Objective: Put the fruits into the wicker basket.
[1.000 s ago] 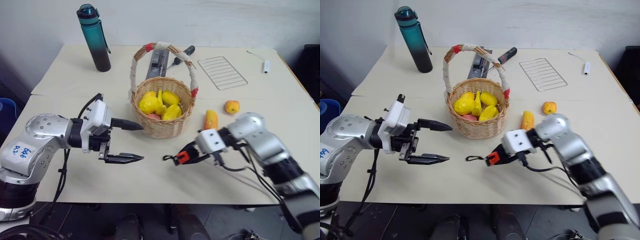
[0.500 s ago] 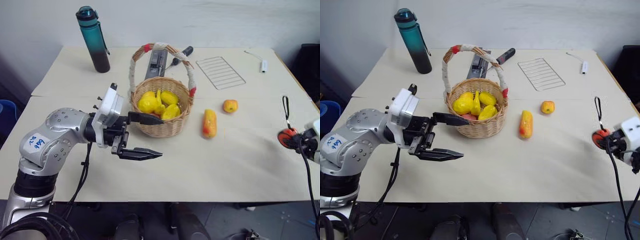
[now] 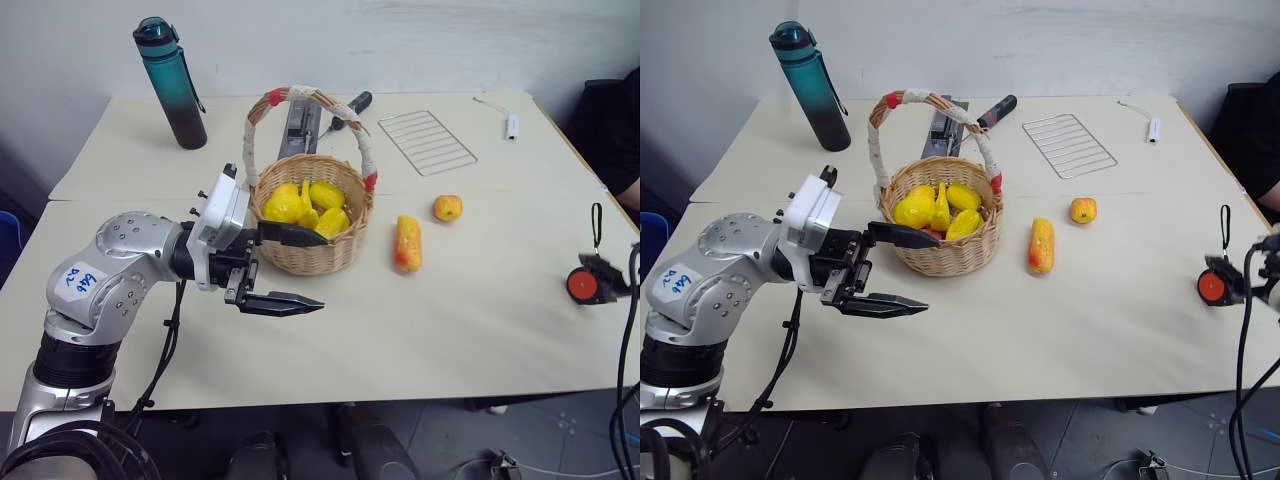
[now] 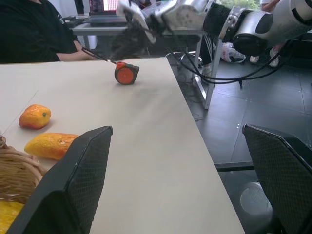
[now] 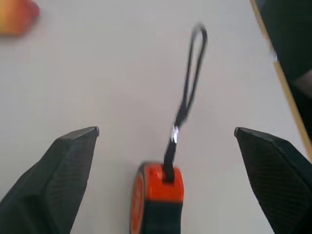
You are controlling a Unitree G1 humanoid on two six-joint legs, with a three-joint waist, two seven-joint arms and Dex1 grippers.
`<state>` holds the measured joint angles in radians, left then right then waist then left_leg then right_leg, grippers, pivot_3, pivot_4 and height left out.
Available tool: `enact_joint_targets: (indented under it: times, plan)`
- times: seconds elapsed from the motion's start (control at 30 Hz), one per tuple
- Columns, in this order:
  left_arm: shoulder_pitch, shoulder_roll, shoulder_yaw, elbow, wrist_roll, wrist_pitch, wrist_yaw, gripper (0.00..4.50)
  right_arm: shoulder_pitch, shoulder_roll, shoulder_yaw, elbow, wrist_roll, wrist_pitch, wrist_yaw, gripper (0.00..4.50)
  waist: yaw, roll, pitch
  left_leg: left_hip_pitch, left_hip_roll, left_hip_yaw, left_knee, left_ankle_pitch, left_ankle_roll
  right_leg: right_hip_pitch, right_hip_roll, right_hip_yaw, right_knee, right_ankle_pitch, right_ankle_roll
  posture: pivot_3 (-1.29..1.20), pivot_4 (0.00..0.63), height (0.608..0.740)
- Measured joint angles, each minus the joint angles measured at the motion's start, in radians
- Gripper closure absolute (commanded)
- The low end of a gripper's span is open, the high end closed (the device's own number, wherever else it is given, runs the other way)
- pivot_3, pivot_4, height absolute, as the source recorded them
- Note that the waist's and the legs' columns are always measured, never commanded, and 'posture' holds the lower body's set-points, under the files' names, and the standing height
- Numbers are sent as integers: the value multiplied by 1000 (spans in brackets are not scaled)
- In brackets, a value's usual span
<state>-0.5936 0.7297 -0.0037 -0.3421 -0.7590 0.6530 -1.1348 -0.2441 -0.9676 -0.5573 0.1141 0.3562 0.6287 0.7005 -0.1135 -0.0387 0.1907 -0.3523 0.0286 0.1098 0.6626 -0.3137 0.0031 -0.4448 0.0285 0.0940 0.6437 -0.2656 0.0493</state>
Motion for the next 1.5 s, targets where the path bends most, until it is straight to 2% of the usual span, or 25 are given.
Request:
enact_joint_targets:
  times: [0.1, 0.2, 0.27, 0.37, 0.53, 0.67, 0.8, 0.83, 0.9, 1.03, 1.1, 1.23, 1.37, 1.43, 1.5]
  plan:
    - [4, 6, 6, 1, 0, 0, 6, 0, -87, 71, 8, -235, 127, 181, -62, 16, -2, -1, 0, 0, 1, -1, 0, 1, -2, 0, 1, -1, 0, 0, 0, 0, 150, 740]
    - [11, 15, 13, -1, 0, 5, 17, 0, -124, 226, 99, -434, 234, 361, -173, 16, 3, -2, 0, 0, 2, -6, -1, 2, -4, -2, 1, -4, -1, 0, -2, 0, 150, 740]
    - [14, 21, 26, -3, 0, 11, 26, 0, -125, 332, 169, -493, 261, 446, -255, 16, 6, -1, 0, -2, 1, -6, -1, 2, -4, -5, 0, -4, 0, 1, -4, 0, 150, 740]
    - [17, 30, 41, -7, -1, 21, 41, 0, -139, 484, 211, -517, 262, 527, -393, 16, 18, -1, 0, -6, 0, -6, 0, 1, -3, -8, -2, -5, -1, 1, -5, 0, 150, 740]
    - [21, 39, 43, -10, -1, 24, 51, 0, -144, 565, 324, -518, 165, 505, -532, 16, 30, -1, 0, -18, -1, -5, 1, 2, -5, -21, -3, -4, 0, 1, -4, 0, 150, 740]
    - [18, 42, 44, -14, -1, 25, 61, 0, -207, 620, 394, -435, 82, 430, -587, 16, 25, -1, 0, -17, -1, -4, 0, 2, -5, -21, -3, -4, 1, 1, -4, 0, 150, 740]
    - [15, 42, 44, -18, -1, 25, 71, 0, -247, 626, 474, -308, -2, 358, -597, 16, 26, -1, 0, -18, -1, -5, 0, 2, -4, -21, -3, -5, 0, 1, -4, 0, 150, 740]
    - [14, 42, 44, -19, -1, 25, 73, 0, -247, 630, 483, -286, -15, 343, -596, 190, 27, -1, 0, -18, -1, -5, 0, 2, -4, -21, -3, -5, 0, 1, -4, 0, 150, 740]
    - [14, 42, 44, -19, -1, 26, 77, 0, -248, 631, 510, -250, -40, 302, -585, 646, 27, -1, 0, -18, -1, -4, 0, 2, -4, -21, -3, -5, 0, 1, -4, 0, 150, 740]
    - [14, 51, 45, -32, -1, 34, 92, 0, -240, 630, 518, -245, -55, 263, -557, 2041, 27, -1, 0, -18, -1, -5, 0, -1, 0, -21, -3, -5, 0, 1, -4, 0, 150, 740]
    - [19, 65, 65, -39, -2, 38, 97, 0, -205, 618, 507, -285, -49, 263, -531, 2542, 28, -1, 0, -18, 0, -5, 0, -1, 0, -21, -3, -5, 1, 1, -4, 0, 150, 740]
    - [51, 88, 120, -39, -9, 48, 110, 0, -102, 521, 459, -418, 28, 280, -406, 2609, 30, -1, 0, -18, -1, -5, 0, -1, 1, -21, -3, -5, 0, 1, -4, 0, 150, 740]
    - [83, 111, 168, -40, -29, 60, 119, 0, -77, 353, 360, -588, 208, 368, -216, 2609, 26, -1, 0, -16, 0, -5, 1, -2, 2, -19, -2, -5, 1, 2, -3, 0, 150, 740]
    - [95, 120, 191, -40, -36, 66, 120, 0, -121, 312, 338, -645, 315, 429, -149, 2609, 24, -2, 0, -15, 1, -5, 1, -2, 1, -18, -1, -5, 1, 2, -3, 0, 150, 740]
    - [94, 123, 195, -41, -41, 67, 124, 0, -238, 344, 360, -657, 397, 491, -145, 2609, 13, -3, 0, -15, 0, -5, 1, 1, 0, -19, -1, -5, 0, 3, -5, 0, 150, 740]
